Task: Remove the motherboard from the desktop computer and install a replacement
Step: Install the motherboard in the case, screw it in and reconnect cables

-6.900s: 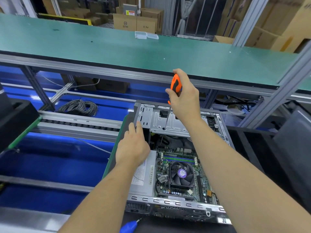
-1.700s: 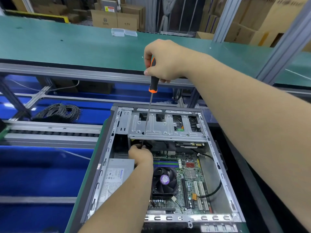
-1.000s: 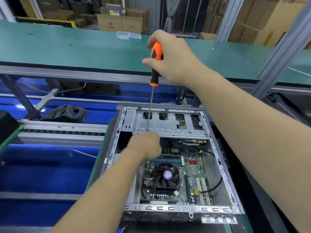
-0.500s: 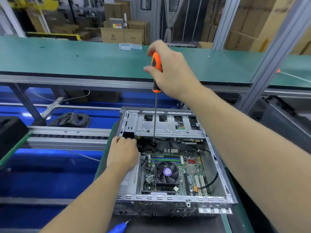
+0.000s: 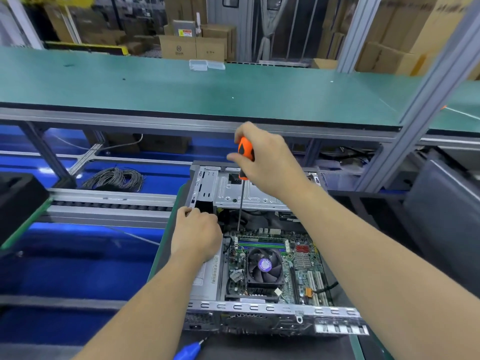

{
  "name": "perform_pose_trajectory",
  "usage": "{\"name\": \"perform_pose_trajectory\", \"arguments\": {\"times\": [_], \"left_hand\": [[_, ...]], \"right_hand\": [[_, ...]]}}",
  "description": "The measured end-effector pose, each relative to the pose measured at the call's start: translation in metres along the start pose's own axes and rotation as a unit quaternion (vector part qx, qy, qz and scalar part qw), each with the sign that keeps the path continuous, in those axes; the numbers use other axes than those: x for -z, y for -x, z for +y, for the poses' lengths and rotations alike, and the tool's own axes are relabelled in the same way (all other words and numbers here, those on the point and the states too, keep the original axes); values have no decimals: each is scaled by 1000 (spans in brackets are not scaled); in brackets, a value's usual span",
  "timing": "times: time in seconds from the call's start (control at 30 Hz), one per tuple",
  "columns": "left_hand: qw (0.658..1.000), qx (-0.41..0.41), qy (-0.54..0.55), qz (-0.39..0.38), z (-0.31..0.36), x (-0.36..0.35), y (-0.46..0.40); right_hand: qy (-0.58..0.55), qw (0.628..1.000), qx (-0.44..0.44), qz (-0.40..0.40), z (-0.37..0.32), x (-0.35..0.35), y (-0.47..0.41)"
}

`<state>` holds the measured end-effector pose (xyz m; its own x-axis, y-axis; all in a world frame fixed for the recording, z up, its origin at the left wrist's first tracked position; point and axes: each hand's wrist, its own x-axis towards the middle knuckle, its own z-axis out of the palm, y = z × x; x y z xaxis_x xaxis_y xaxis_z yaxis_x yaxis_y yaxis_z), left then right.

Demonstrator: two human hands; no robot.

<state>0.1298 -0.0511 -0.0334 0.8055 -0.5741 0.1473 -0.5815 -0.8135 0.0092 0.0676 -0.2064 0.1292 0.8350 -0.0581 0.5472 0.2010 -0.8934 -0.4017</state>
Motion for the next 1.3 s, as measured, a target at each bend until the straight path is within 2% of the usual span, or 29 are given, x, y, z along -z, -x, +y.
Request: {"name": "perform_pose_trajectory", "arguments": {"times": [0.13, 0.27, 0.6, 1.07, 1.3], "left_hand": [[1000, -2, 1, 2, 1, -1, -1], [1000, -6, -7, 2, 1, -1, -1], [1000, -5, 6, 10, 0, -3, -2], [1000, -2, 0, 2, 0, -2, -3], [1000, -3, 2, 5, 0, -3, -3]], "right_hand": [[14, 999, 47, -9, -2, -11, 23], [21, 997, 77, 19, -2, -22, 45], [3, 995, 5, 102, 21, -25, 65], [18, 993, -17, 111, 28, -22, 57], [-11, 993, -9, 116, 24, -18, 55]]}}
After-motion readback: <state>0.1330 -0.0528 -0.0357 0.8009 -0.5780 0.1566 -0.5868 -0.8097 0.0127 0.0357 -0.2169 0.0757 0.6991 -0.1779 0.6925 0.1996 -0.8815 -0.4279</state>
